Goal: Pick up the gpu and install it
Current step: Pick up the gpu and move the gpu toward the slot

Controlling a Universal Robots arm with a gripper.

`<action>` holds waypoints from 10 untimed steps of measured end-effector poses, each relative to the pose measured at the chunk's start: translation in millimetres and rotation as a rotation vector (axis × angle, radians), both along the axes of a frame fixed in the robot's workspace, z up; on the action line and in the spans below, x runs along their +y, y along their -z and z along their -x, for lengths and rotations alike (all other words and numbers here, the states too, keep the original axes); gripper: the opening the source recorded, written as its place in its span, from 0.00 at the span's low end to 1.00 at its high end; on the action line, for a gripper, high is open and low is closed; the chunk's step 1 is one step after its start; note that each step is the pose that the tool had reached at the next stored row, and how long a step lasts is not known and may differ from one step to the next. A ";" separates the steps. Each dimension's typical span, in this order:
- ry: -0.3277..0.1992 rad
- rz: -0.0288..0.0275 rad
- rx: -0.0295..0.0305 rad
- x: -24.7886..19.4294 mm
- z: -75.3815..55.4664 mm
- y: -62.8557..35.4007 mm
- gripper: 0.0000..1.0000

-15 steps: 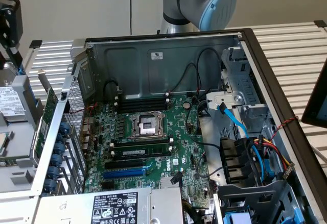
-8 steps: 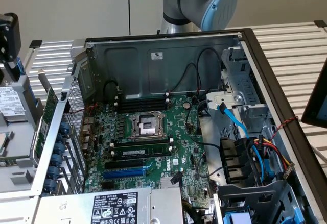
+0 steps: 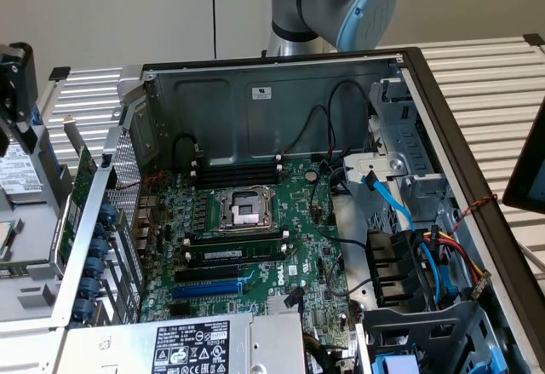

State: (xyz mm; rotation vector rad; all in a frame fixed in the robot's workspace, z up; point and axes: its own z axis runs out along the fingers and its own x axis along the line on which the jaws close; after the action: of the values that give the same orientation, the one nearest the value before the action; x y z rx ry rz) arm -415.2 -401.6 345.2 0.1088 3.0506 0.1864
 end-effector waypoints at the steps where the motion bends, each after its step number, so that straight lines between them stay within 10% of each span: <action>1: 0.000 0.0000 -0.0001 -0.9 -1.1 1.5 0.43; 6: 0.000 -0.0080 0.0025 -4.5 -2.5 9.1 0.43; 8: 0.000 -0.0080 0.0210 -5.2 -3.1 10.3 0.43; 10: 0.000 -0.0129 0.0244 -5.3 -4.1 12.7 0.43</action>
State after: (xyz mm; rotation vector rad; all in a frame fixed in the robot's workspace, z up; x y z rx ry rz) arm -411.0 -406.8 332.5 0.1125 3.0741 0.2064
